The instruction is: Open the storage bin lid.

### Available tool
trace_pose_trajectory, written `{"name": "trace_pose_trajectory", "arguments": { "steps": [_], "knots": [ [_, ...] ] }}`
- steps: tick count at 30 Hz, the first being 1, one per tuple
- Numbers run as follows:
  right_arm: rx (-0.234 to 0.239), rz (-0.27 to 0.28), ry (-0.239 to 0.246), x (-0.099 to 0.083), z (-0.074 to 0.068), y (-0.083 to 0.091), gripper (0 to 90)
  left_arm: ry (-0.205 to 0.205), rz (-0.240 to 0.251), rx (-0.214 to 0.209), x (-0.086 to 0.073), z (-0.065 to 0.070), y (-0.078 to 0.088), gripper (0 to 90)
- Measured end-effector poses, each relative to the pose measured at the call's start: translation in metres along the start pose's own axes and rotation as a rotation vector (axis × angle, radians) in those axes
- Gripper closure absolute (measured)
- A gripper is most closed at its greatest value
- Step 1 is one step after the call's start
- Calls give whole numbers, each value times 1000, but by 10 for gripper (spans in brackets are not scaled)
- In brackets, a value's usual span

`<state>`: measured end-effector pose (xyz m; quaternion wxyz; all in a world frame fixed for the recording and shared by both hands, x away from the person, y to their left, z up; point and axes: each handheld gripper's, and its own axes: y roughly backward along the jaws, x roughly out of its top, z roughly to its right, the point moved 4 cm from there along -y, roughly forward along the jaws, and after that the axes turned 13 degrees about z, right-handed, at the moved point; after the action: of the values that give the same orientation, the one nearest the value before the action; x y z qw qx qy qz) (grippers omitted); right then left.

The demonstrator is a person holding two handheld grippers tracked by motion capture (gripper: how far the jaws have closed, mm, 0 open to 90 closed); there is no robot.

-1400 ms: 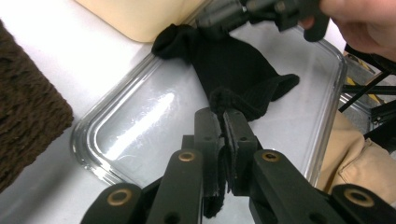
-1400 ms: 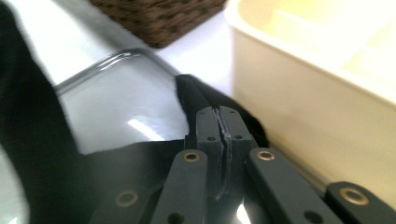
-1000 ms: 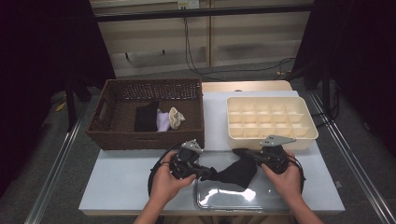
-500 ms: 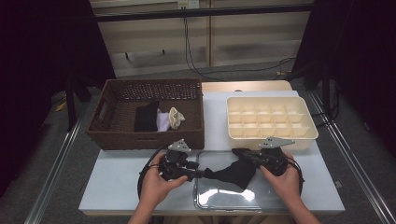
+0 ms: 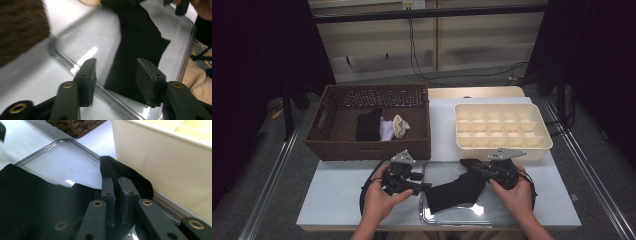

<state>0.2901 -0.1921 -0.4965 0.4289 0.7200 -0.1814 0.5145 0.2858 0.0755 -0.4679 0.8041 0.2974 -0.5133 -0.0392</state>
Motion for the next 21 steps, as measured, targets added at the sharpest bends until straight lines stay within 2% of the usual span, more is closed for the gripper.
{"name": "trace_pose_trajectory", "arguments": {
  "steps": [2, 4, 5, 6, 10, 11, 12, 13, 16, 18, 21],
  "knots": [
    [1, 2, 2, 0, 0, 0, 832, 2, -10, -9, -5, 5, -7, 558],
    [1, -1, 4, -1, 0, 0, 831, -18, -21, 4, -9, 9, -13, 573],
    [4, -1, 5, -2, -1, 0, 830, -36, -43, 6, -10, 11, -15, 590],
    [3, -2, 4, -2, -1, 0, 830, -33, -33, 2, -12, 13, -17, 602],
    [10, -3, 8, -3, -3, 0, 825, -67, -72, 25, -16, 16, -23, 618],
    [8, -7, 7, -3, -3, 1, 825, -102, -85, 35, -17, 16, -23, 639],
    [8, -8, 9, -3, -4, 0, 825, -119, -87, 46, -17, 17, -24, 661],
    [8, -7, 9, -3, -4, 0, 825, -150, -119, 54, -17, 16, -23, 683],
    [10, -9, 16, -4, -4, 0, 821, -170, -129, 82, -18, 17, -23, 767],
    [11, -9, 16, -4, -5, 0, 821, -146, -116, 106, -18, 19, -24, 830],
    [16, -9, 17, -4, -7, 1, 820, -150, -161, 103, -16, 17, -20, 875]
  ]
}}
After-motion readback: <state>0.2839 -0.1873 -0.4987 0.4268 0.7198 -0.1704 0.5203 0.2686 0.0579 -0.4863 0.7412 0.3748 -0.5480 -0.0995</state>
